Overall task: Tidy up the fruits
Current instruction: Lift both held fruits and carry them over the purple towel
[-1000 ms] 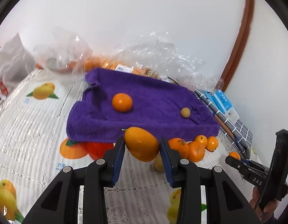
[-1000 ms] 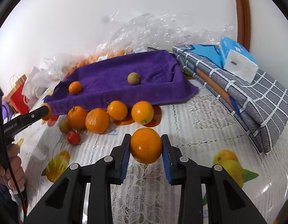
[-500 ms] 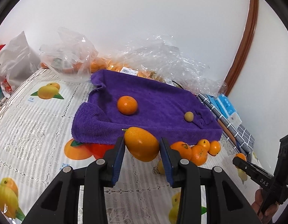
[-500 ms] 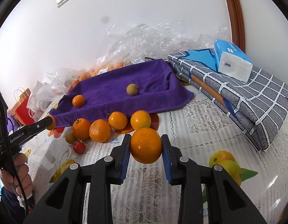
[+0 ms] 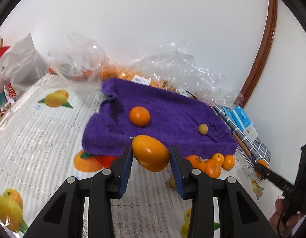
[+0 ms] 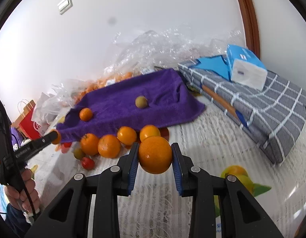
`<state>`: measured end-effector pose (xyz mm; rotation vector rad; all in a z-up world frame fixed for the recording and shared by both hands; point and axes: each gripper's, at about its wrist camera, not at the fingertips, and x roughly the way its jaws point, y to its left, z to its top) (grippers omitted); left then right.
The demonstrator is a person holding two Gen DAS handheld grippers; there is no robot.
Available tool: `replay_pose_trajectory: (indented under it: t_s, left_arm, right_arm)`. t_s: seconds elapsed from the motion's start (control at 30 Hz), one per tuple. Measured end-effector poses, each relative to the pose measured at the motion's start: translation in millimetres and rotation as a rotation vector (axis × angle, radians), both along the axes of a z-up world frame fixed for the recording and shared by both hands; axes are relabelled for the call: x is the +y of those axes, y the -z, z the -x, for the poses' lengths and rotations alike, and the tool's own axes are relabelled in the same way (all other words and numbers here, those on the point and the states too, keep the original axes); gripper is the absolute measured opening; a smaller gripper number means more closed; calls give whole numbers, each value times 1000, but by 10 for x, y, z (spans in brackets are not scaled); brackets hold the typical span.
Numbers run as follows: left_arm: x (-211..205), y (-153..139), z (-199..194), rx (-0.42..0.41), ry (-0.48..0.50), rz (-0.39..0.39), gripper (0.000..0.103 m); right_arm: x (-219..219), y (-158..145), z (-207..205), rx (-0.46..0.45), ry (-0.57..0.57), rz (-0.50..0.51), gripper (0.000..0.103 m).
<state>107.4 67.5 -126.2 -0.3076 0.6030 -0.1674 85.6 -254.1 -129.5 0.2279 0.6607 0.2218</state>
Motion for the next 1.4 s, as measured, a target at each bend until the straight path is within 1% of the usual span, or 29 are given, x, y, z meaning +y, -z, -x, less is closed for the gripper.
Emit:
replay_pose_trajectory:
  t_s: [0.07,0.17,0.3,0.4,0.5,0.6,0.7,0.77,0.83,0.9,0.97,1.03,1.1,1.27,1.4]
  left_arm:
    - [22,-70,9,-18,13,20,36]
    - [15,-218,-32,-28,9,1,36]
    - [-5,-403,-203,-54,17,-11,36]
    - [-28,-444,-390,-65,5,-24,36]
    - [-20,-383,-598,-52,-16,-9,36]
    - [-2,-288,-702,-33,-34,-8,36]
    - [20,-130,-757,-6,-43,-16,36]
    - [25,-87,-794,10,-43,-28,36]
    - [54,-60,-807,13,-46,-7,36]
    - [65,-41,-820,20,-43,7,36]
    - [68,-29,-820,26,-49,13,36]
    - [71,-19,-815,30,-39,27,36]
    - [55,-19,-821,28,-38,21,36]
    - [57,-13,-827,29,-40,16,36]
    - [59,-19,-816,20,-46,12,36]
  right_arm:
    - [34,-152,-42,-26,-15,16,32]
    - [114,-335,-113,-67,-38,38,32]
    - [226,-487,-283,-103,-81,7,32]
    - [375,-561,-446,-135,-111,4,32]
    - [526,-612,-622,-168,-130,7,32]
    - [645,-575,-808,-170,-142,-17,32]
    - [706,-476,-929,-167,-136,-38,32]
    - [688,-366,-968,-148,-130,-59,32]
    - [668,-251,-1029,-105,-131,-75,32]
    - [649,-183,-1073,-84,-121,-70,32]
    - [605,-165,-1074,-90,-96,-49,32]
    - [534,-165,-1083,-93,-82,-60,32]
    - [454,-179,-1084,-98,-64,-73,32]
    - [303,-190,-1092,-106,-3,-54,32]
    - [248,-175,-1125,-101,7,-72,32]
